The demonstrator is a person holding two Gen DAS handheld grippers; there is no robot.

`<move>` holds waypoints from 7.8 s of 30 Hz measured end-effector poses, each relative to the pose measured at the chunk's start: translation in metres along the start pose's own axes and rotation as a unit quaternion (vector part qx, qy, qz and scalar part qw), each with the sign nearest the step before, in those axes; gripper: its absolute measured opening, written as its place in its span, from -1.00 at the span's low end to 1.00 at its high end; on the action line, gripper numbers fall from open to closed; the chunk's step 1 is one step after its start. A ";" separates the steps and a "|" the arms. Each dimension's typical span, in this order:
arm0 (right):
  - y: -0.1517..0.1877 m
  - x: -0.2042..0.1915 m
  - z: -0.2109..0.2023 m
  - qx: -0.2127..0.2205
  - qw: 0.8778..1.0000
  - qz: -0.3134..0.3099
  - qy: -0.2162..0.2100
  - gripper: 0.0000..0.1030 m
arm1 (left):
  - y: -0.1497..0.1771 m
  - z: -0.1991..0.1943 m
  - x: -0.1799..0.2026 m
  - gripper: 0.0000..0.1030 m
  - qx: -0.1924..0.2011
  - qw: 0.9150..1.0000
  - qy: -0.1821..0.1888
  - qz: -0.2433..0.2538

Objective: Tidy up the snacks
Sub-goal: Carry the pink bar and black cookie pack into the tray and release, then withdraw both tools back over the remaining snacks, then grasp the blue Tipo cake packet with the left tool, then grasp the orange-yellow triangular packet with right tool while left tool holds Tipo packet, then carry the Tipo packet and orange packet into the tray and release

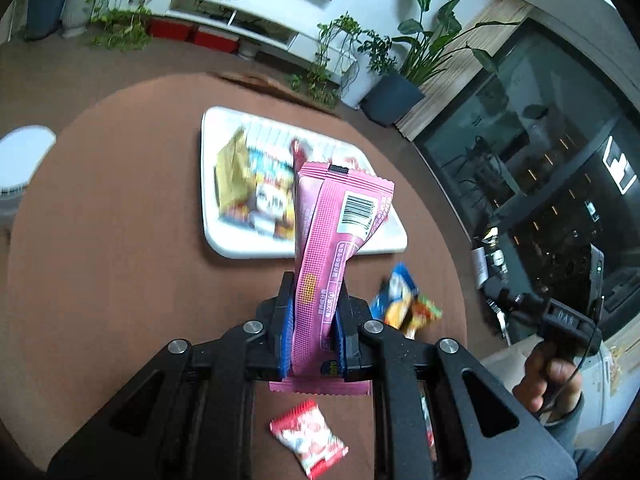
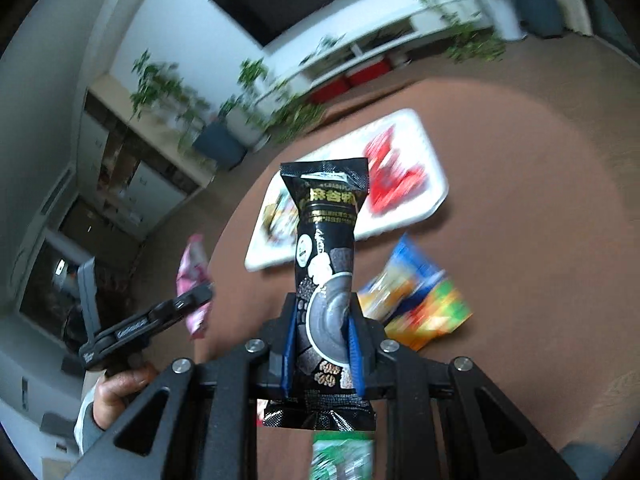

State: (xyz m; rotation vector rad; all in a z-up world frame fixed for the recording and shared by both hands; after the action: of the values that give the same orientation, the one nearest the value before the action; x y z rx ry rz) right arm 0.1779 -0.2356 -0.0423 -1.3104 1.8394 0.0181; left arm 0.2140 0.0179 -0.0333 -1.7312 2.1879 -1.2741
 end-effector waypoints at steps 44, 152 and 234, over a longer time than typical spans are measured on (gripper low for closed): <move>-0.085 -0.011 0.199 -0.091 0.986 -0.066 0.122 -0.55 | -0.100 0.182 -0.036 -0.71 -0.075 0.994 -0.076 -0.001; 0.104 0.044 0.008 -0.016 0.994 0.040 0.097 0.74 | 0.038 0.195 0.132 -0.23 -0.226 0.916 -0.095 0.319; -0.085 -0.045 0.010 0.060 0.994 -0.069 0.064 -0.72 | -0.085 0.007 0.012 -0.53 0.035 0.996 -0.061 0.062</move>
State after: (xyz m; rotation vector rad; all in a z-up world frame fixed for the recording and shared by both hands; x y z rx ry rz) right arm 0.2542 -0.2343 0.0173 -1.3778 1.8222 -0.2528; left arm 0.2793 0.0026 0.0211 -1.5761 2.1186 -1.1699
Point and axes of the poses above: each gripper's, at about its wrist camera, not at the fingertips, and z roughly the way its jaws point, x to its right, y to its underside, the point moved 5 cm from there along z, roughly the way its jaws point, and after that the axes turned 9 degrees about z, right-handed, at the moved point
